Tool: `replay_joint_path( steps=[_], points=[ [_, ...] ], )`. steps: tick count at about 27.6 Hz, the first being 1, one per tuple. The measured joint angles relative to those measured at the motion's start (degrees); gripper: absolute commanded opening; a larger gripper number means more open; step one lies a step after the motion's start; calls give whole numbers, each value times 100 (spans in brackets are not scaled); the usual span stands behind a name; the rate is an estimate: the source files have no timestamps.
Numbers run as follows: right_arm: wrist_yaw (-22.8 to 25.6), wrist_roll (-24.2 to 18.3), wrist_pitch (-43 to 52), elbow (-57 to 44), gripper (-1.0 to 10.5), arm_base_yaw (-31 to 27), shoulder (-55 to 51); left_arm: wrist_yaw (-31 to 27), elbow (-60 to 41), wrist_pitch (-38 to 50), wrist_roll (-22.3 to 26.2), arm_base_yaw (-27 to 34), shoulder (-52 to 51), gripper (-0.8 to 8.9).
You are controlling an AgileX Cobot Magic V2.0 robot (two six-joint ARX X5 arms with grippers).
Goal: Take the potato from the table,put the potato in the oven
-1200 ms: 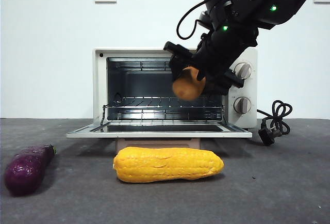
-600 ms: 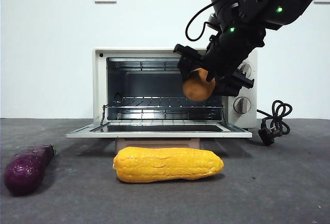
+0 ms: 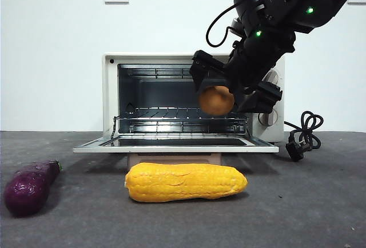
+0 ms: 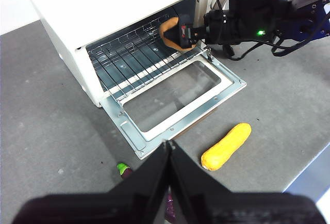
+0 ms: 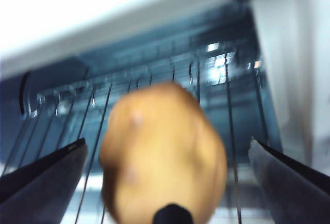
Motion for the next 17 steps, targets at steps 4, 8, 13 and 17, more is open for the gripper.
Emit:
replay_joint_path(
  steps=[4,8,13,17],
  points=[
    [7,-131,-511,0,581,0,-634,-15,0,177,4,0,50,-8],
    [-2,-382,-1589,31,580,-26,-1574,-4,0,549,7,0,402,-8],
    [-31,-984,-3150,31,567,-35,-2509,74,-308,1246,52,111,962,-8],
    [-138,-1429,-4256,31,567,-35,-3368,619,-717,1871,50,553,1447,-8]
  ],
)
